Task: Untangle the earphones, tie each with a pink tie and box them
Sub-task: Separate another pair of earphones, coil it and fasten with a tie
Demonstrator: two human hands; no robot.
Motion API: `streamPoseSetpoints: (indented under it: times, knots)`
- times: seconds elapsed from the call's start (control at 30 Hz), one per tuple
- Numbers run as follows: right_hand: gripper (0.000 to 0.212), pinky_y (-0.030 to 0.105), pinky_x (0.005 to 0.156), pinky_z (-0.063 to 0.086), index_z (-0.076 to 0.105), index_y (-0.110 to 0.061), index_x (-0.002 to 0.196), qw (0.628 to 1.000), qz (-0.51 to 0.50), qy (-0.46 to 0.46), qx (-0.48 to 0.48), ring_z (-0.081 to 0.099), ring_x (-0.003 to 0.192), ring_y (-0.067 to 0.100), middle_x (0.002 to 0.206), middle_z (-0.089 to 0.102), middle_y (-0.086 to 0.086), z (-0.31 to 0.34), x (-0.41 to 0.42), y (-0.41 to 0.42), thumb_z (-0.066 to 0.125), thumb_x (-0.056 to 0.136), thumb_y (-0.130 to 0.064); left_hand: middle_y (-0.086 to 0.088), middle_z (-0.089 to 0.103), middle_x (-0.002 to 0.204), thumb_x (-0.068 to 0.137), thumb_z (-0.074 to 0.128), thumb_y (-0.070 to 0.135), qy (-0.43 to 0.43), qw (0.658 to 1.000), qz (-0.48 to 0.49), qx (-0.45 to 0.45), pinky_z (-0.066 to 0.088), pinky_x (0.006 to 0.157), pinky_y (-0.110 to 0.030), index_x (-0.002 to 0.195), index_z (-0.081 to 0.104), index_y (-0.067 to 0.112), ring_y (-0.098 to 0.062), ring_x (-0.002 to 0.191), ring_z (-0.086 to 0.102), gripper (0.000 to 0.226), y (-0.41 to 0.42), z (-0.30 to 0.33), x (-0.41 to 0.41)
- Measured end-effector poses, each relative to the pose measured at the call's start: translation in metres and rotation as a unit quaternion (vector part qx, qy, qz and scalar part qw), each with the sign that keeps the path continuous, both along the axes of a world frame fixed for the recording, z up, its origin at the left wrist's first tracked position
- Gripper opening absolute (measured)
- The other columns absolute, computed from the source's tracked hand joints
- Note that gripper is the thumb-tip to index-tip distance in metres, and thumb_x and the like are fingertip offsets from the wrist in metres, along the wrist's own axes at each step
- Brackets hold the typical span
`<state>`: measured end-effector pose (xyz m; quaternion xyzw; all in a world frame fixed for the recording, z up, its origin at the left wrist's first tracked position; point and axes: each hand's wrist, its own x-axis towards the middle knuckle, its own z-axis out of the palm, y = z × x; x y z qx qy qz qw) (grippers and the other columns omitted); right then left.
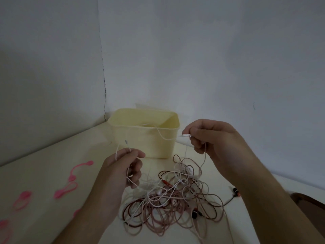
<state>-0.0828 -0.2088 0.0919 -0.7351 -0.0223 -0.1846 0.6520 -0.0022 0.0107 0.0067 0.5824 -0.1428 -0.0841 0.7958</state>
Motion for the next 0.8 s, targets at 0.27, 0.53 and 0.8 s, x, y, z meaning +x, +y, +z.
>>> streamPoseSetpoints:
  times: [0.27,0.53,0.8]
  knots:
    - [0.03,0.021,0.057,0.045,0.08,-0.025,0.084,0.952,-0.165,0.114,-0.232,0.056,0.051,0.001,0.079,0.077,0.0,0.001,-0.003,0.015,0.059,0.09,-0.004,-0.011,0.054,0.072,0.091,0.058,0.033,-0.059,0.993,-0.098,0.012,0.033,0.052,-0.03,0.095,0.072,0.002,-0.02,0.056,0.043,0.034,-0.001,0.007,-0.012]
    - [0.014,0.014,0.068,0.047,0.079,-0.026,0.083,0.95,-0.065,0.008,-0.306,0.065,0.074,-0.001,0.085,0.072,-0.011,-0.005,-0.004,0.068,0.071,0.094,-0.024,-0.016,0.058,0.065,0.095,0.063,0.037,-0.095,0.984,-0.132,0.071,0.042,0.055,-0.039,0.099,0.072,0.002,-0.027,0.054,0.05,0.037,-0.004,0.006,-0.007]
    - [0.026,0.029,0.061,0.05,0.067,-0.005,0.075,0.996,-0.02,0.017,-0.09,0.059,0.057,0.017,0.067,0.064,0.011,-0.002,-0.006,0.062,0.066,0.1,-0.011,-0.017,0.078,0.091,0.095,0.057,0.02,-0.101,0.986,-0.13,0.038,0.055,0.075,-0.035,0.096,0.082,0.01,-0.027,0.085,0.072,0.027,-0.004,0.004,-0.007]
